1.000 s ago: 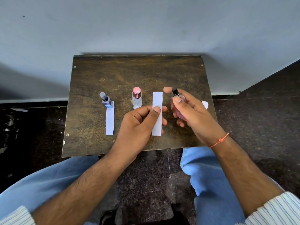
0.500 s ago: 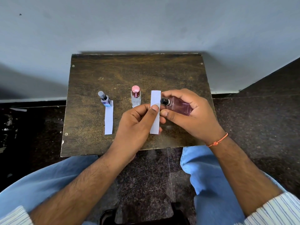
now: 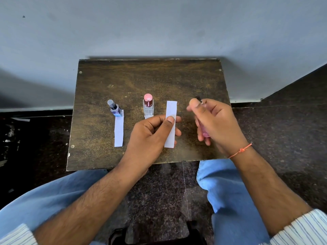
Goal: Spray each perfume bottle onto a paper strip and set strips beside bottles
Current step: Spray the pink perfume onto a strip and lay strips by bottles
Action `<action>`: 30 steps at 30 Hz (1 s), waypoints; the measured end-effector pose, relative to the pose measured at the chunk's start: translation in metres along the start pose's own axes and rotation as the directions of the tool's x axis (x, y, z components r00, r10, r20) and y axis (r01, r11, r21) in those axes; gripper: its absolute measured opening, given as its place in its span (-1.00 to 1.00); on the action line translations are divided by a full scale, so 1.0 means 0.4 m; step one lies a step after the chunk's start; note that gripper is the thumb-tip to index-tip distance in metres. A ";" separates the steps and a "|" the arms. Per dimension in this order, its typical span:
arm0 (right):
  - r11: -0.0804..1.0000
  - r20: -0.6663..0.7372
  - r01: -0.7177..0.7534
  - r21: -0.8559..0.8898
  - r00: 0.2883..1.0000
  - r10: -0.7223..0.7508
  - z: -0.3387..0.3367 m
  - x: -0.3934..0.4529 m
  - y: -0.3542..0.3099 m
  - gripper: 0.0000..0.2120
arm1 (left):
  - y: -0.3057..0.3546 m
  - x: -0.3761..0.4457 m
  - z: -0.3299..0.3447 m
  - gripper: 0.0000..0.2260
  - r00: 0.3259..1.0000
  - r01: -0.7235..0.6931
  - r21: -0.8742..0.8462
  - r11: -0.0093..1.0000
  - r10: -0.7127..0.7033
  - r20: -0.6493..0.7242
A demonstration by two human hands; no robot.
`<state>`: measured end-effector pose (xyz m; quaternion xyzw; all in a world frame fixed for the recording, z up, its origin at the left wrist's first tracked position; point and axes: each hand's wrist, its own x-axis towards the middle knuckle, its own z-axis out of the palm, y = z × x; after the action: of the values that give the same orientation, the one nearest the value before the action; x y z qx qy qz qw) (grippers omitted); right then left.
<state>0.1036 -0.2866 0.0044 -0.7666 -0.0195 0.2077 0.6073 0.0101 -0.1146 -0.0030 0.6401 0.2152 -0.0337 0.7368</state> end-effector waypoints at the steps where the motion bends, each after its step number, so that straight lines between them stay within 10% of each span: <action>1: 0.994 0.049 -0.078 0.079 0.996 0.074 -0.001 0.001 -0.006 -0.43 | 0.000 0.000 0.000 -0.79 1.000 0.003 0.003 1.000 -0.003 -0.002; 5: 0.896 0.207 -0.247 0.369 0.962 0.180 -0.012 0.001 -0.025 -0.53 | 0.002 0.001 0.000 -0.79 1.000 0.011 0.010 1.000 -0.011 -0.006; 14: 0.917 0.191 -0.225 0.329 0.967 0.169 -0.013 0.004 -0.017 -0.73 | 0.003 0.000 0.001 -0.79 1.000 0.024 0.007 1.000 -0.024 0.001; 20: 0.883 0.236 -0.294 0.365 0.947 0.218 -0.016 0.010 -0.014 -0.32 | -0.001 -0.002 0.003 -0.79 1.000 0.023 0.018 1.000 -0.023 0.011; 30: 0.973 0.070 -0.199 0.115 0.979 0.192 0.006 0.002 -0.016 -0.31 | -0.005 0.002 0.008 -0.79 1.000 0.022 0.047 0.999 -0.022 0.013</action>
<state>0.1049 -0.2825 0.0095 -0.7201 0.0510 0.2895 0.6285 0.0112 -0.1180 -0.0050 0.6546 0.2163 -0.0512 0.7226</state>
